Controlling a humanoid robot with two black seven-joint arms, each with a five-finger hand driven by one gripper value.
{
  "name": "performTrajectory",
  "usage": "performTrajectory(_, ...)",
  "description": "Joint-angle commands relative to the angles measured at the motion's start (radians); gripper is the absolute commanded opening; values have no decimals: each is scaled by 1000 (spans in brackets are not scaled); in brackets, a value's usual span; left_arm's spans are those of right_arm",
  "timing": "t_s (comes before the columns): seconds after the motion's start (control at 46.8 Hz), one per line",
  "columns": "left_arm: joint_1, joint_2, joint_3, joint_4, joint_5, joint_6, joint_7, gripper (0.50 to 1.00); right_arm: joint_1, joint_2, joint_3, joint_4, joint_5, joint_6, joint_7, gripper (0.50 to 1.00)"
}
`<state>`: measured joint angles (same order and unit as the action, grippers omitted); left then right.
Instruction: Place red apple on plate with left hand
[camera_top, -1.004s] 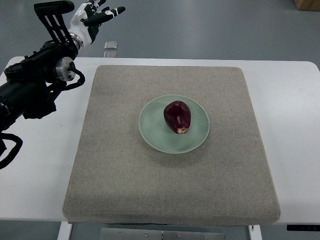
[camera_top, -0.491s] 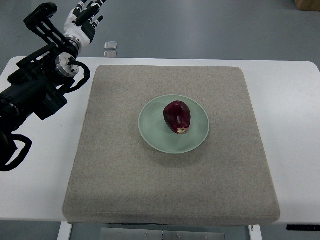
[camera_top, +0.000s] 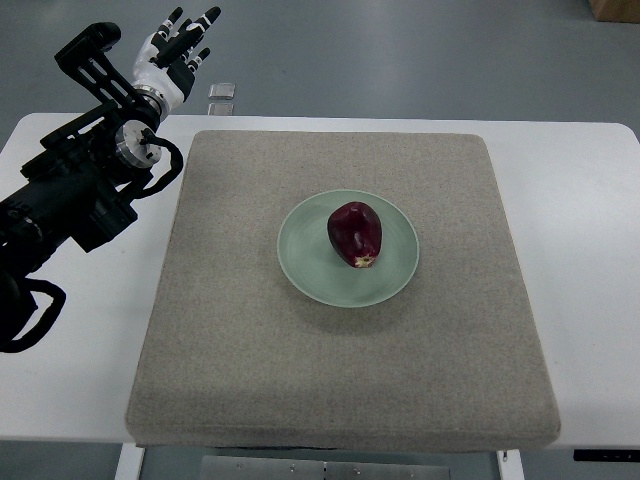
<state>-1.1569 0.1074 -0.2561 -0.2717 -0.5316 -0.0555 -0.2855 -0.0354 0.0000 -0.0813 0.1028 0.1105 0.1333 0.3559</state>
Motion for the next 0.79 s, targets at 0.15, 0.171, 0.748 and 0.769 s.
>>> performTrajectory(0.15, 0, -2, 1, -3, 18, -13, 0, 994, 0, 0, 0, 0, 0, 0, 0, 964)
performTrajectory(0.171, 0, -2, 1, -3, 18, -13, 0, 994, 0, 0, 0, 0, 0, 0, 0, 964)
performTrajectory(0.748, 2, -9, 1, -3, 22, -13, 0, 994, 6, 0, -6, 120, 0, 43, 0, 964)
performTrajectory(0.769, 2, -9, 1, -3, 21, -13, 0, 994, 5, 0, -8, 120, 0, 43, 0, 964)
